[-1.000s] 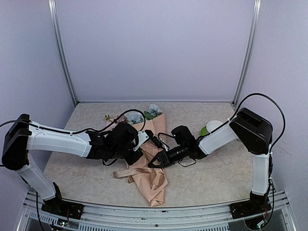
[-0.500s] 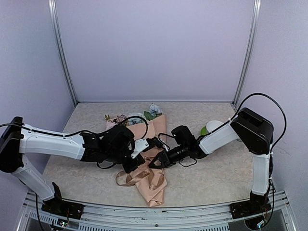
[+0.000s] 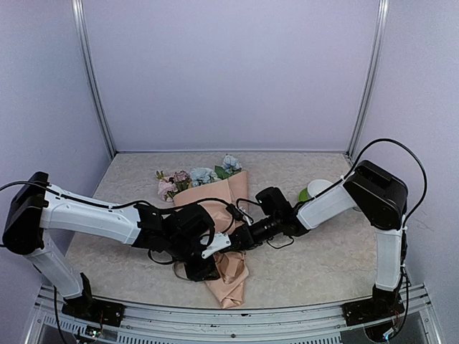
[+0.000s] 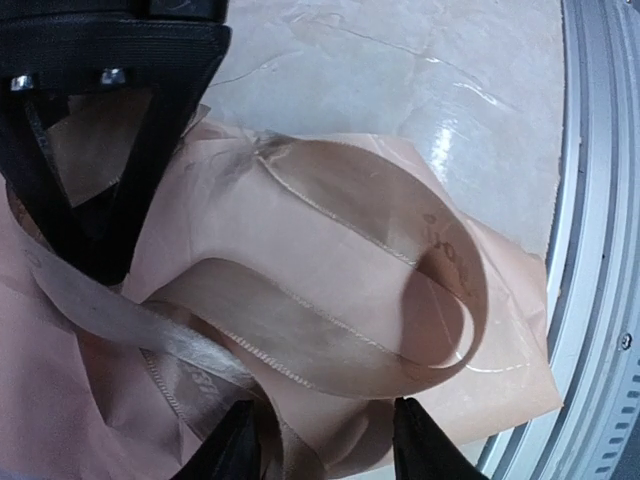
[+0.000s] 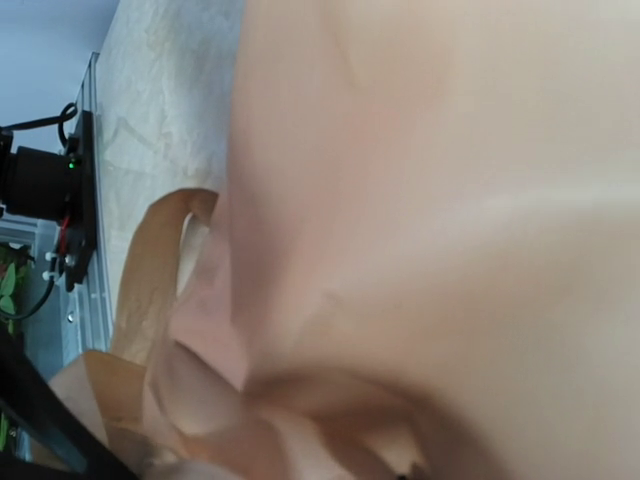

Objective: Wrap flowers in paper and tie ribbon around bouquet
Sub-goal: Cross the ribbon over the folded bouquet.

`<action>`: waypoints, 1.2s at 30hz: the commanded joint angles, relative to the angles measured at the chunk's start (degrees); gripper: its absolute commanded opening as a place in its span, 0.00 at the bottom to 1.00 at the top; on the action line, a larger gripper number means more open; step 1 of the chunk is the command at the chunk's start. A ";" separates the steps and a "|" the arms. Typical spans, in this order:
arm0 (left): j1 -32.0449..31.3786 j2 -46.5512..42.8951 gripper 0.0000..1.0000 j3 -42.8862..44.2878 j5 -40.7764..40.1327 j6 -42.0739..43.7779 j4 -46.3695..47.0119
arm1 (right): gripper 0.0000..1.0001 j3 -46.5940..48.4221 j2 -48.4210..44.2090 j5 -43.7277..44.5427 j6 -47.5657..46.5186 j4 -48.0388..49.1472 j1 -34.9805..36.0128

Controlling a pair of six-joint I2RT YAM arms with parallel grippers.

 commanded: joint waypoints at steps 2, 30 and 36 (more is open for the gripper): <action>-0.46 -4.90 0.61 1.94 4.80 0.14 -0.77 | 0.33 -0.61 0.08 1.09 -0.68 -2.48 -0.67; 10.85 0.68 0.38 0.14 9.34 -7.21 3.38 | 0.32 -0.49 0.23 0.99 -0.76 -2.61 -0.78; 8.73 5.44 0.50 2.22 7.22 -5.77 1.22 | 0.32 -0.56 0.35 1.07 -0.70 -2.48 -0.78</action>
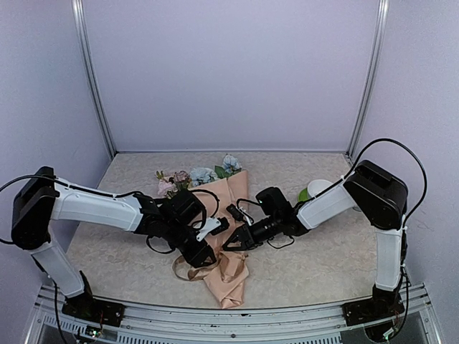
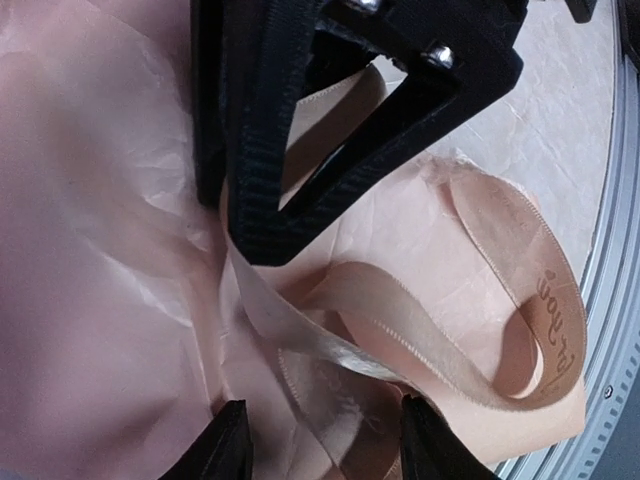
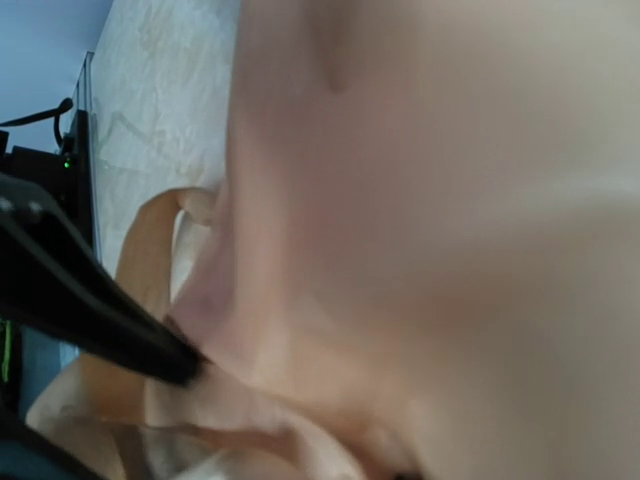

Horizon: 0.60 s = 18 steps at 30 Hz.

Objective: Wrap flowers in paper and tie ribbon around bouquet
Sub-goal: Cross the ribbon over the folded bouquet.

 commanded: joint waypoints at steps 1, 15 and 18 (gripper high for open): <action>-1.39 4.38 0.51 3.08 -0.44 1.64 -0.97 | 0.31 -0.43 0.46 0.92 -0.47 -1.75 -0.59; -2.80 8.92 0.23 6.11 -5.08 1.21 -1.66 | 0.31 -0.60 0.19 0.93 -0.57 -1.65 -0.66; -2.52 6.85 0.19 6.12 -6.32 0.95 -2.03 | 0.31 -0.71 0.25 0.88 -0.47 -1.46 -0.67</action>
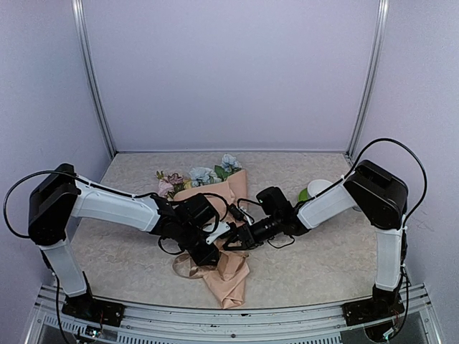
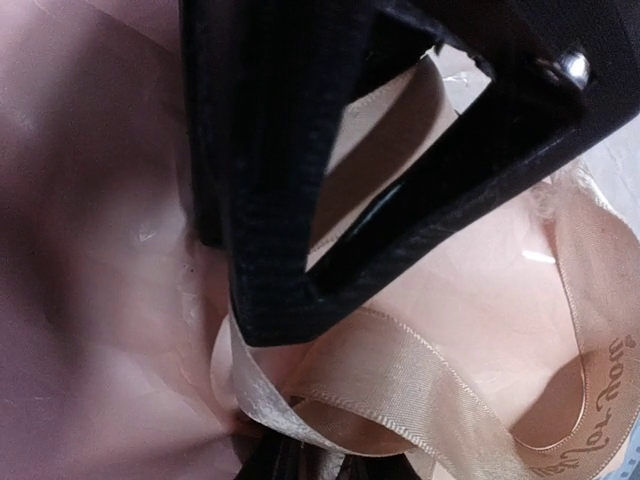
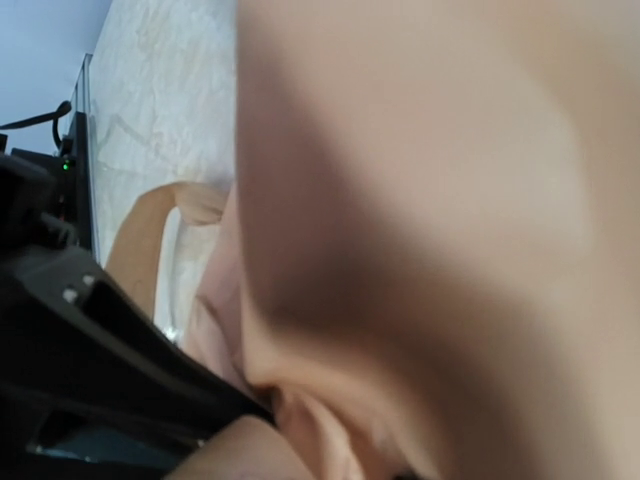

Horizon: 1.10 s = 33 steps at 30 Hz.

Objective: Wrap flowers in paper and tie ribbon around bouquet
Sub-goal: Cross the ribbon over the folded bouquet.

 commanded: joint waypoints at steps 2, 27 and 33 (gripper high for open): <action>-0.04 -2.73 0.18 0.43 -2.25 -0.19 -0.86 | 0.31 -0.76 0.26 0.91 -0.47 -1.32 -0.43; 5.78 -8.95 0.09 -1.80 -9.35 -3.08 -3.35 | 0.08 -1.45 -0.44 1.02 -0.80 -1.39 -0.78; 7.02 -11.22 0.08 -1.24 -17.63 -7.86 0.30 | 0.04 -1.41 0.08 1.02 -1.02 -1.85 -0.78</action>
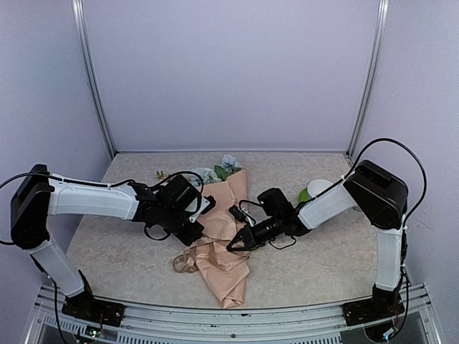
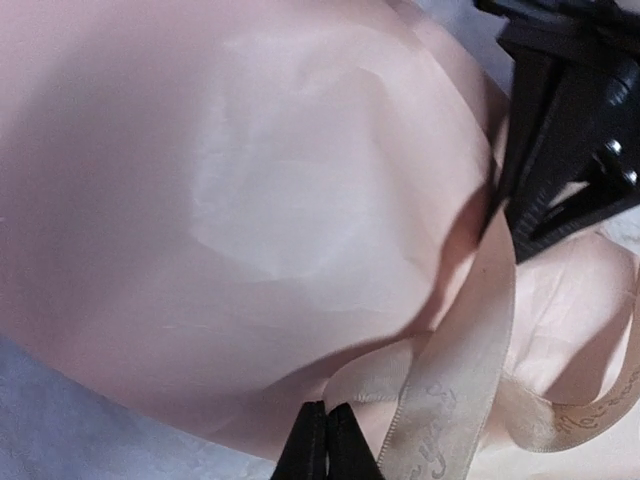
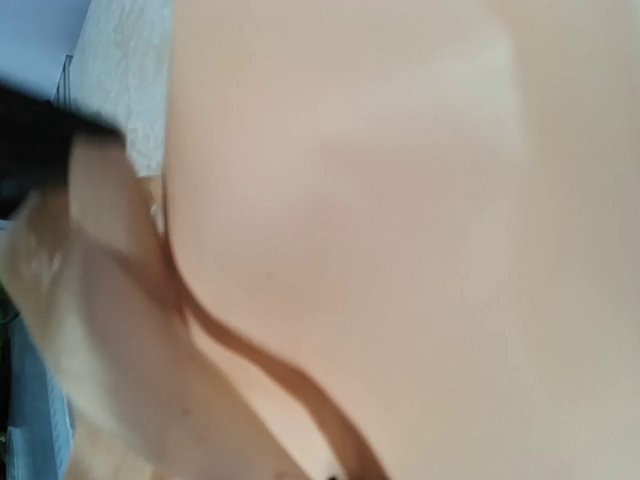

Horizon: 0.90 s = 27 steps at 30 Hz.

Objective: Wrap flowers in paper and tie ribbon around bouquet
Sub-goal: Cross the ribbon over the folded bouquet.

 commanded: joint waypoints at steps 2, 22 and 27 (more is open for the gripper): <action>0.98 -5.25 0.13 -0.45 -8.33 -4.58 6.76 | 0.03 -0.82 0.31 0.07 -0.72 -0.95 -0.41; 1.72 -4.67 0.07 -11.28 0.06 -8.60 29.39 | 0.30 -0.37 -3.94 1.47 -1.78 -3.88 -0.42; 1.93 1.82 0.06 -11.15 3.56 -10.70 32.39 | 0.35 -0.23 -6.26 3.20 -3.03 -6.54 -0.62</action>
